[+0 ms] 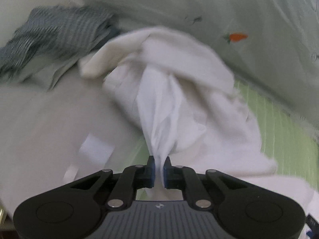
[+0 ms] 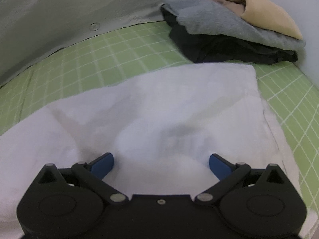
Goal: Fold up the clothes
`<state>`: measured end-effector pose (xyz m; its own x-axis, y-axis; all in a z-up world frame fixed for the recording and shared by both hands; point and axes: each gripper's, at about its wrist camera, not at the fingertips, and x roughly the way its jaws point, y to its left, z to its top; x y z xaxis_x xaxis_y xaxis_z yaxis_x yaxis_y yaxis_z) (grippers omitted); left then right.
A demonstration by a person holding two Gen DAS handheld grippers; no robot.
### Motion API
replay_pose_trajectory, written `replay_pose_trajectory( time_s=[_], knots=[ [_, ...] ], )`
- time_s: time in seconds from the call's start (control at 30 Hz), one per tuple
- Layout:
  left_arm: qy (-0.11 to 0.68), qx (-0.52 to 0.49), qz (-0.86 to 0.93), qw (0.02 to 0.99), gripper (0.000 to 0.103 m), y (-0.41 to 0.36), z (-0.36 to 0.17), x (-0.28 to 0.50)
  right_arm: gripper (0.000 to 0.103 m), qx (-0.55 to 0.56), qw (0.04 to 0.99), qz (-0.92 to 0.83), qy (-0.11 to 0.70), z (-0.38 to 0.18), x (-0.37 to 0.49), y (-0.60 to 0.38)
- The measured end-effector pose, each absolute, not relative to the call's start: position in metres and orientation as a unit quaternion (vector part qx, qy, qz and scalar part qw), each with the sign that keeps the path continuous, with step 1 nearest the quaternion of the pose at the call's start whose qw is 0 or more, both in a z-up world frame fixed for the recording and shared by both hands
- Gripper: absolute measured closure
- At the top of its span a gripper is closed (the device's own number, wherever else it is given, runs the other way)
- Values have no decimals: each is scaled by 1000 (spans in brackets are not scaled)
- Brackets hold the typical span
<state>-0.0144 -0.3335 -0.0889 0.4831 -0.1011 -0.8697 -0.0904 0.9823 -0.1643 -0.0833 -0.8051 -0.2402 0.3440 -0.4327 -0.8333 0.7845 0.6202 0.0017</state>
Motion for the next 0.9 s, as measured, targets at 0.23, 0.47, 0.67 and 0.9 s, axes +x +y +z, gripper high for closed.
replay_pose_trajectory(
  time_s=[0.23, 0.47, 0.67, 0.9],
  knots=[
    [573, -167, 17, 802, 92, -300, -130, -66, 0, 147, 831, -279, 458, -240, -104, -771],
    [538, -193, 2, 820, 50, -270, -119, -65, 0, 108, 821, -281, 485, -232, -118, -746],
    [507, -222, 42, 832, 33, -213, -125, -35, 0, 151, 810, -293, 484, -229, -139, -726],
    [521, -189, 42, 831, 30, -172, -154, 23, 0, 159, 808, -289, 489, -230, -149, -663]
  ],
)
